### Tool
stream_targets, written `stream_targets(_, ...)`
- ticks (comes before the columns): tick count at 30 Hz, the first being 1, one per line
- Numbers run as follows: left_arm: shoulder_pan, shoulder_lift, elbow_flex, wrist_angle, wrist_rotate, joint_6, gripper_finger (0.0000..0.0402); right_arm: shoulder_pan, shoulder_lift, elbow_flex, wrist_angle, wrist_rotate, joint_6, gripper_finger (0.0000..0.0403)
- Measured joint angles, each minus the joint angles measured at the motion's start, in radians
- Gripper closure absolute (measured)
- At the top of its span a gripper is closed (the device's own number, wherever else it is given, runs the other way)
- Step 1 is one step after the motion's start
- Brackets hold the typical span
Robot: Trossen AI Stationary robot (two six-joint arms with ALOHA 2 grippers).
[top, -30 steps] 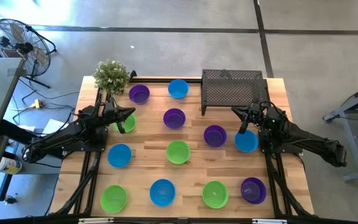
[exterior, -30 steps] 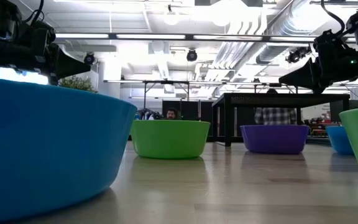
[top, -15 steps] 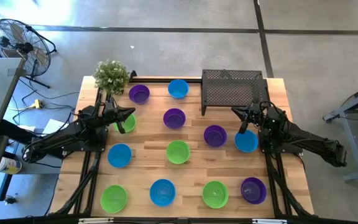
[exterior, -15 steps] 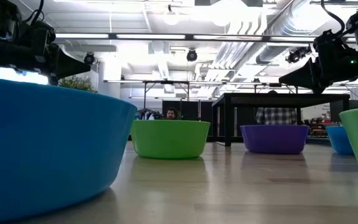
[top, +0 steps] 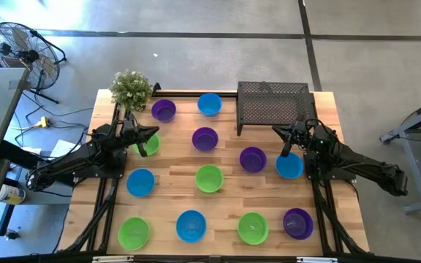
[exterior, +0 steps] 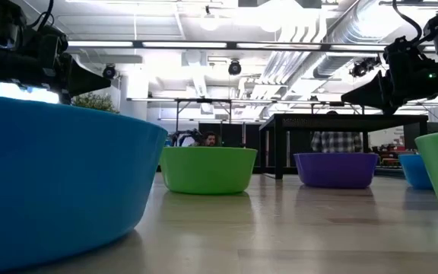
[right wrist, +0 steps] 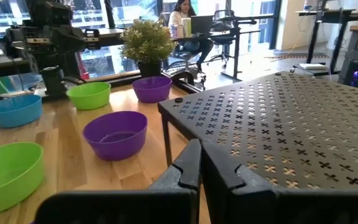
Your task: Pick & Place Mini bowls
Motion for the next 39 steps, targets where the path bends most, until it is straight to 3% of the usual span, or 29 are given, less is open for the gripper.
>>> stream_targets(4, 0.0, 0.0, 0.0, 0.0, 0.0, 0.0, 0.0401, -0.001, 0.0, 0.0, 0.015, 0.083, -0.106, 0.0402)
stream_targets(14, 0.0, 0.0, 0.0, 0.0, 0.0, 0.0, 0.0401, -0.001, 0.0, 0.0, 0.04, 0.128, -0.15, 0.0402)
stream_targets(21, 0.0, 0.0, 0.0, 0.0, 0.0, 0.0, 0.0401, -0.001, 0.0, 0.0, 0.092, 0.1, -0.003, 0.0402)
stream_targets(27, 0.0, 0.0, 0.0, 0.0, 0.0, 0.0, 0.0401, -0.001, 0.001, 0.0, 0.305, 0.093, 0.062, 0.0402)
stream_targets(30, 0.0, 0.0, 0.0, 0.0, 0.0, 0.0, 0.0401, -0.001, 0.0, 0.006, 0.438, -0.01, 0.066, 0.0402)
stream_targets(34, 0.0, 0.0, 0.0, 0.0, 0.0, 0.0, 0.0401, 0.026, 0.014, 0.097, 0.397, -0.165, 0.054, 0.0403)
stream_targets(39, 0.0, 0.0, 0.0, 0.0, 0.0, 0.0, 0.0401, 0.136, 0.139, 0.238, 0.152, 0.0, -0.06, 0.0403)
